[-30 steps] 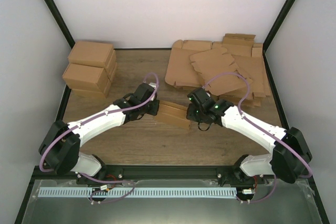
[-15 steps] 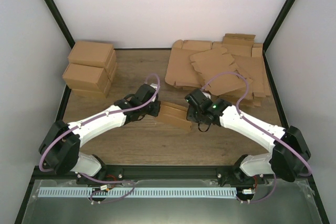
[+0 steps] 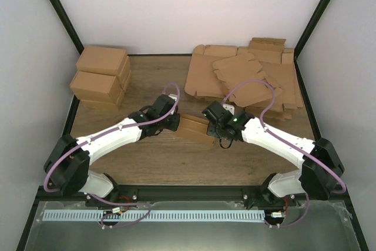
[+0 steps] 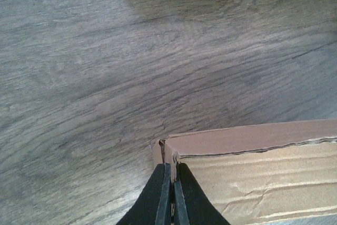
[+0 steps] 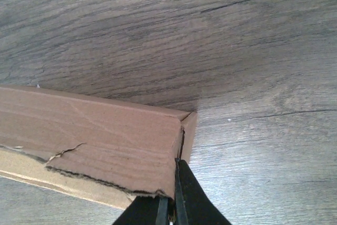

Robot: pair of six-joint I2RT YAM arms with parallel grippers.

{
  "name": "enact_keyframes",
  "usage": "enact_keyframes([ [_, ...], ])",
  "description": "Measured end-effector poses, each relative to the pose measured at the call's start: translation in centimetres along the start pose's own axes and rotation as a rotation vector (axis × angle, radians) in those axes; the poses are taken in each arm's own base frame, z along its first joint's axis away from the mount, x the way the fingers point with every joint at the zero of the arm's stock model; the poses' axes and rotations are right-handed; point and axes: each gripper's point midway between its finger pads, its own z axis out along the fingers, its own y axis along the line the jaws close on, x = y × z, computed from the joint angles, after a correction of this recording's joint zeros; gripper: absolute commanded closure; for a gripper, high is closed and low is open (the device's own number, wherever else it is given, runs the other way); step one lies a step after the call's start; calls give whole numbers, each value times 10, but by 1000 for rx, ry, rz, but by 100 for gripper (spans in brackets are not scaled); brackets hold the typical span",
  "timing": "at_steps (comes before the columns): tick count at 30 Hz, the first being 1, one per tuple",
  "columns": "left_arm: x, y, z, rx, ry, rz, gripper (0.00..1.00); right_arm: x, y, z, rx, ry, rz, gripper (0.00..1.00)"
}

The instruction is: Fold the paper box

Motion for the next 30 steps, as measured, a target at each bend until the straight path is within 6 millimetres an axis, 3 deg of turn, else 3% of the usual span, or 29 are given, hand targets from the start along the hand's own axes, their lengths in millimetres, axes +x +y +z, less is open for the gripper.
enact_keyframes([
  [30, 10, -1, -1, -2, -71, -7, 96, 2, 2, 9, -5, -48, 44, 99],
])
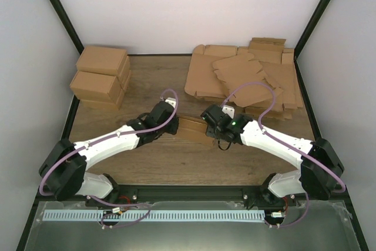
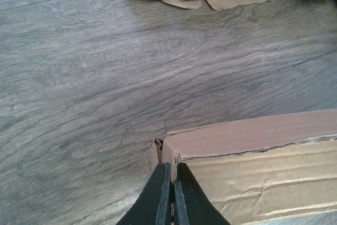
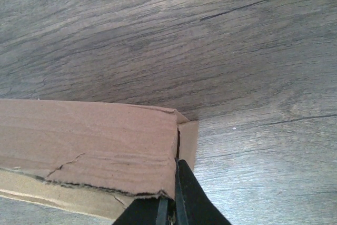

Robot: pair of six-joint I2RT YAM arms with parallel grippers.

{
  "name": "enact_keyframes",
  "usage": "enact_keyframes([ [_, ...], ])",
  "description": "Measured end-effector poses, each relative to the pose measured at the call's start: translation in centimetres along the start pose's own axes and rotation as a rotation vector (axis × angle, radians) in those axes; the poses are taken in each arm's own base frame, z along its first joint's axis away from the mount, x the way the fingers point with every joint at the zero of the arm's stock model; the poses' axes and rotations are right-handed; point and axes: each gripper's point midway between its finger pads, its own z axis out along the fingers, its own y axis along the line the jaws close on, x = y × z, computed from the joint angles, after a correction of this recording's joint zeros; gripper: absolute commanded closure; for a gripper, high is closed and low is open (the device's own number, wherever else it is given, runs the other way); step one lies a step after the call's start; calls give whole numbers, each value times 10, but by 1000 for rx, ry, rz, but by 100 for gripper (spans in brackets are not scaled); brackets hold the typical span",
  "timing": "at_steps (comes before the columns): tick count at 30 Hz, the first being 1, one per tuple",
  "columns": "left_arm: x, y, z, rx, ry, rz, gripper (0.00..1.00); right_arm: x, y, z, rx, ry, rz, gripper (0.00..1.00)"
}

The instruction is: Fold the paper box

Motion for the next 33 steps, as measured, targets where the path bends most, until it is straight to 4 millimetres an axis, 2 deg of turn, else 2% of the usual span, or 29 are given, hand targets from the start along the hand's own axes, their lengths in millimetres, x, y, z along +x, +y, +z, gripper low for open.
enact_keyframes([
  [24, 9, 1, 0, -15, -64, -26, 96, 1, 0, 0, 7, -16, -18, 99],
  [33, 11, -1, -2, -25, -69, -34, 96, 5, -4, -3, 27, 5, -54, 85],
])
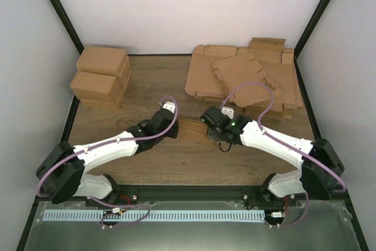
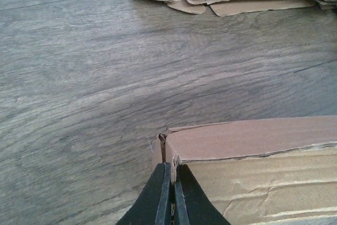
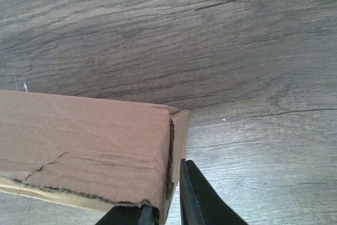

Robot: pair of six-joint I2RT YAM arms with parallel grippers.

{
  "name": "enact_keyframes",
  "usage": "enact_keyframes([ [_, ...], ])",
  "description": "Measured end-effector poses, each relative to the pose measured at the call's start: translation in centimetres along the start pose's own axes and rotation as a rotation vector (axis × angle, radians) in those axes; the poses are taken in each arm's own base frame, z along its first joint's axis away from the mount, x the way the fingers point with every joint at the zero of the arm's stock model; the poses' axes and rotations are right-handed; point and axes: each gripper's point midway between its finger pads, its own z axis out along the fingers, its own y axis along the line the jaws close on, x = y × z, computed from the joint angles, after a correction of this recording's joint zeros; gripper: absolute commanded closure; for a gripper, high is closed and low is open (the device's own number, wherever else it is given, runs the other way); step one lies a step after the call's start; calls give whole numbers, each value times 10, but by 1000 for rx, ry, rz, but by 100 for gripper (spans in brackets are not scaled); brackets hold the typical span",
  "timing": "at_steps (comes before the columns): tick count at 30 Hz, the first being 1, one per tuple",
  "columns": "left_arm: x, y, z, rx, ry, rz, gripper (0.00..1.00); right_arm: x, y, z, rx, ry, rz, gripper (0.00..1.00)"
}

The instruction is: Fold the paper box

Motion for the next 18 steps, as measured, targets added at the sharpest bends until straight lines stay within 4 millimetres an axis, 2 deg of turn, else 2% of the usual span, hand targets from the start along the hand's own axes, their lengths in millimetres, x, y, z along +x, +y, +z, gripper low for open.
enact_keyframes([
  [11, 1, -1, -4, -33, 27, 23, 96, -7, -2, -17, 11, -8, -31, 79],
  [18, 2, -2, -5, -42, 38, 35, 96, -12, 0, -19, 8, -25, -61, 98],
])
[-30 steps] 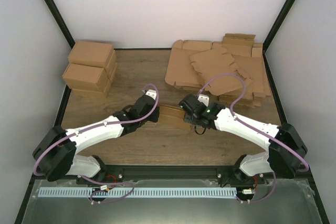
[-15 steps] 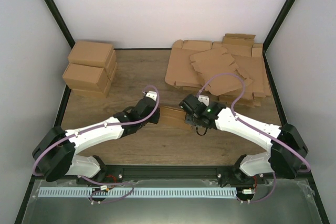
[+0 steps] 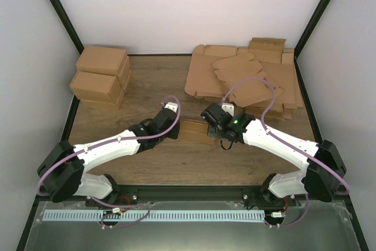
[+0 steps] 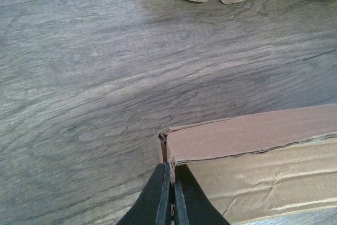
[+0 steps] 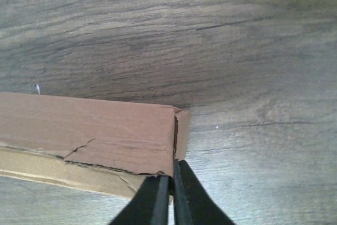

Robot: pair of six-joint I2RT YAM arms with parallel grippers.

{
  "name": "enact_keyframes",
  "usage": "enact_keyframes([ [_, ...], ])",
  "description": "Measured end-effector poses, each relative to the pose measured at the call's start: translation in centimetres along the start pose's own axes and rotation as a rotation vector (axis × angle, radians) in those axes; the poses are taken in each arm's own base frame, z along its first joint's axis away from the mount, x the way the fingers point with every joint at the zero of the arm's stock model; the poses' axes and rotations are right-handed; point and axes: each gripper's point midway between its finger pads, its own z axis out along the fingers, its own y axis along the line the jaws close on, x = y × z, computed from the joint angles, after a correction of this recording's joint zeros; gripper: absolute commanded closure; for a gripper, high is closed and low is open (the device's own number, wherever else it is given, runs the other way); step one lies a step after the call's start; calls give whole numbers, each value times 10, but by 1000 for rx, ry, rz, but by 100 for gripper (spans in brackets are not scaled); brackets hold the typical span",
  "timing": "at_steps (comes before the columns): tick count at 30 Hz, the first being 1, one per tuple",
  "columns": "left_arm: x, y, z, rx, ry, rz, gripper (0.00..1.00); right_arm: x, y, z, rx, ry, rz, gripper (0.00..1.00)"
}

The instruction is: Fold the paper box

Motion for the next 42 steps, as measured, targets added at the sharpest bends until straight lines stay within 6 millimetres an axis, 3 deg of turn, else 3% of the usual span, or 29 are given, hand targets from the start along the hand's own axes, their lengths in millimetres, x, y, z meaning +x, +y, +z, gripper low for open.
enact_keyframes([
  [32, 9, -3, 7, -8, -44, -43, 96, 13, -1, 16, -49, -8, 36, 99],
  [42, 22, 1, -13, 1, 18, -41, 50, 11, -1, 15, -78, -36, 3, 99],
])
